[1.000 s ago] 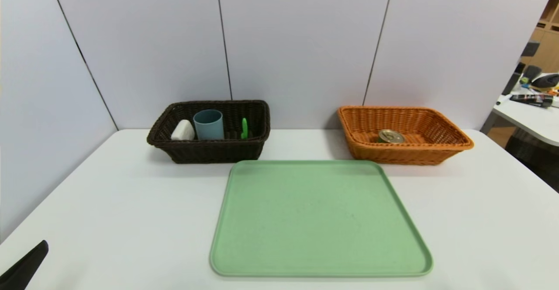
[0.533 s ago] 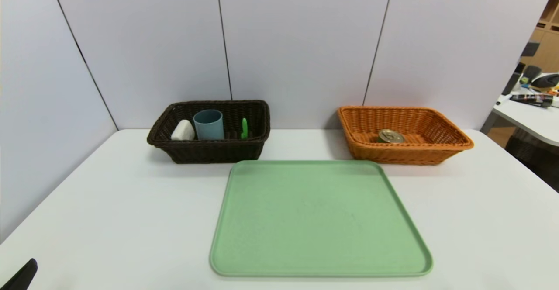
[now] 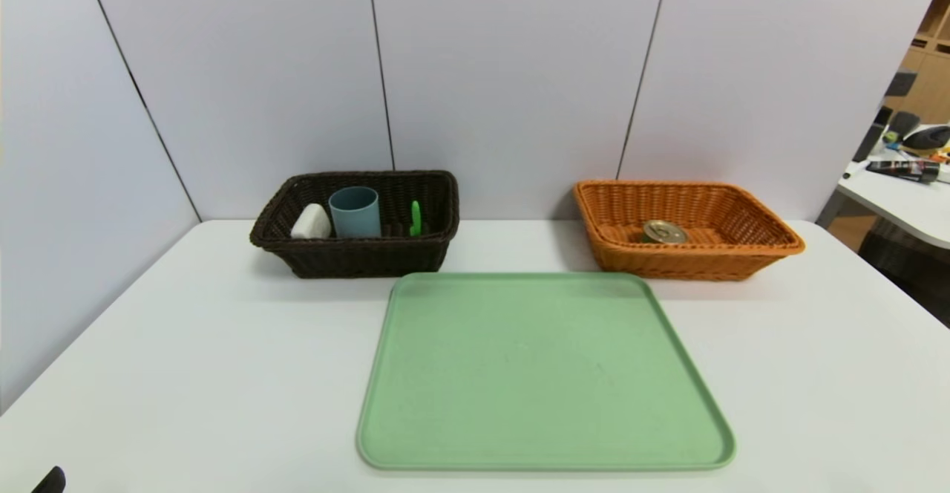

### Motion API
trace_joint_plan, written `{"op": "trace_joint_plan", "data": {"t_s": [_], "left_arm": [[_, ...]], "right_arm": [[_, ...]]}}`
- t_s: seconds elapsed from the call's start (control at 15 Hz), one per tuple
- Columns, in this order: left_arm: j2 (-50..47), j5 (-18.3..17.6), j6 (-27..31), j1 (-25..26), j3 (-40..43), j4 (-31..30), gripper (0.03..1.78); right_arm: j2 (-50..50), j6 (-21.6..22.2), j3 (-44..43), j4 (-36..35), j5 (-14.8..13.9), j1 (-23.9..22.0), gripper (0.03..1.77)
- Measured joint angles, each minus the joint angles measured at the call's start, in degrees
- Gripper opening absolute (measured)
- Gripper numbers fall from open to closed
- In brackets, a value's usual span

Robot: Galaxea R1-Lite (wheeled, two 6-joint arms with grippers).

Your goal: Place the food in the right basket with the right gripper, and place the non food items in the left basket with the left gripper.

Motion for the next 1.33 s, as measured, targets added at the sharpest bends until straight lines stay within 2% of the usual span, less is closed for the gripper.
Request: {"op": "trace_joint_plan", "data": {"t_s": [0.87,1.13,1.33], "left_arm": [[-7.0,-1.4,0.5,0.1,4.9,0.0,1.69],[-9.5,-3.2,0.9,0.0,5.9,0.3,1.69],[-12.2,-3.7,3.0,-0.2,6.5,4.9,1.69]], "right_arm": [[-7.2,2.4,5.4,-0.3,0.8,0.2,1.70],[-9.0,2.5,6.7,-0.5,0.8,0.7,1.70],[-11.1,2.8,7.9,-0.1,1.2,1.0,1.70]]}}
